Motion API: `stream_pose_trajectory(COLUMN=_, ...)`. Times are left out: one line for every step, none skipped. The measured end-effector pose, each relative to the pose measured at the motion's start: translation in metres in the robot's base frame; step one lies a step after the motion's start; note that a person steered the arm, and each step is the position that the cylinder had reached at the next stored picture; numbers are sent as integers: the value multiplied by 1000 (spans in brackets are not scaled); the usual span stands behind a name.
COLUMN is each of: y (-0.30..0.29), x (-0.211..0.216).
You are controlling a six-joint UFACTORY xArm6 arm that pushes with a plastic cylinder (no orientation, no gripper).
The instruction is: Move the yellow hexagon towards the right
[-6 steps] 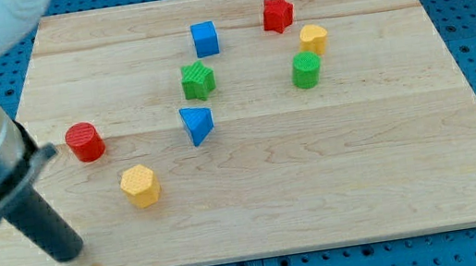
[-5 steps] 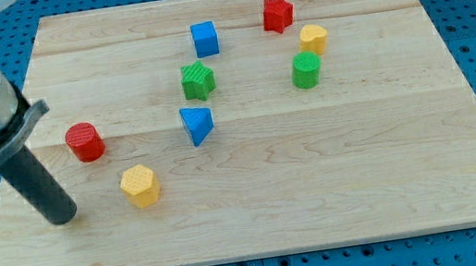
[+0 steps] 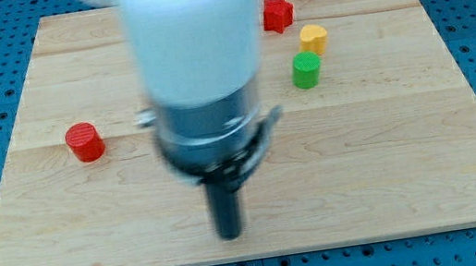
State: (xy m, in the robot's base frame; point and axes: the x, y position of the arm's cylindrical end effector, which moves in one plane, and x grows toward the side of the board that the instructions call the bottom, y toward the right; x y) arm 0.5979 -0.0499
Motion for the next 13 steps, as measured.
stream_pose_trajectory(y=-26, x=-41)
stream_pose_trajectory(y=-27, x=-84)
stream_pose_trajectory(y=-50, x=-92)
stream_pose_trajectory(y=-13, x=-94)
stream_pose_trajectory(y=51, x=-95)
stream_pose_trajectory(y=50, x=-102)
stream_pose_trajectory(y=55, x=-127)
stream_pose_trajectory(y=72, x=-119)
stream_pose_trajectory(y=94, x=-87)
stream_pose_trajectory(y=89, x=-84)
stream_pose_trajectory(y=46, x=-84)
stream_pose_trajectory(y=12, x=-62)
stream_pose_trajectory(y=2, x=1)
